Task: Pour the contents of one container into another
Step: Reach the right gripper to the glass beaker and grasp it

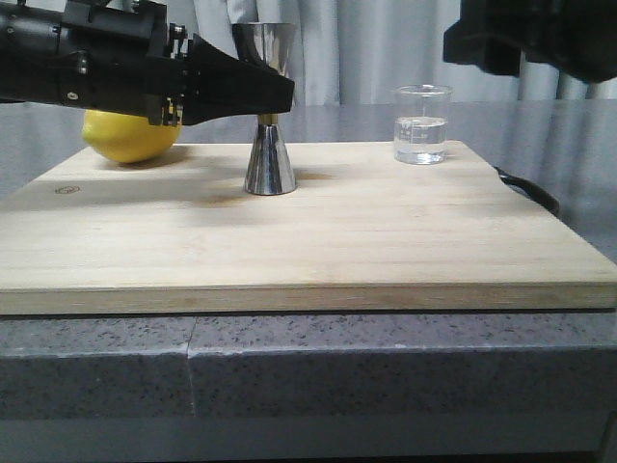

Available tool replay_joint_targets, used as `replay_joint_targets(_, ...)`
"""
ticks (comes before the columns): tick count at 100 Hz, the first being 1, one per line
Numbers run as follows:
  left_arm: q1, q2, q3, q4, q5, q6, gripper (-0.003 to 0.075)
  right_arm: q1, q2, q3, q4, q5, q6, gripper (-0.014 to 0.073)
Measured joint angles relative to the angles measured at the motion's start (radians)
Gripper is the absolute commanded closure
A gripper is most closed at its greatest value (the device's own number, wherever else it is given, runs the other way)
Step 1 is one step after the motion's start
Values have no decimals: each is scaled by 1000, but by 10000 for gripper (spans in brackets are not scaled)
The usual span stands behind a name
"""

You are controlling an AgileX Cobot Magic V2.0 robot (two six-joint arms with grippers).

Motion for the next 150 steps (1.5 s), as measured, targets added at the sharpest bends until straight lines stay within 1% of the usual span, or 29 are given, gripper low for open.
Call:
replay_joint_targets(12, 0, 0, 0, 0, 0, 0, 482, 0, 62, 0, -40, -42, 37, -3)
replay_joint_targets(22, 0, 0, 0, 0, 0, 0, 482, 0, 104, 0, -52, -65, 49, -45)
replay_joint_targets(46, 0, 0, 0, 0, 0, 0, 482, 0, 183, -7, -57, -145, 60, -42)
replay_joint_targets(78, 0, 0, 0, 0, 0, 0, 482, 0, 297, -111, -82, -151, 87, -41)
replay_joint_targets(107, 0, 0, 0, 0, 0, 0, 482, 0, 360, -163, -116, -148, 89, -39)
replay_joint_targets(114, 0, 0, 0, 0, 0, 0, 482, 0, 362, -165, -118, -147, 89, -13)
replay_joint_targets(126, 0, 0, 0, 0, 0, 0, 482, 0, 363, -165, -118, -145, 89, 104)
replay_joint_targets(136, 0, 0, 0, 0, 0, 0, 482, 0, 363, -165, -118, -141, 89, 183)
replay_joint_targets(150, 0, 0, 0, 0, 0, 0, 482, 0, 364, -166, -118, -137, 89, 240)
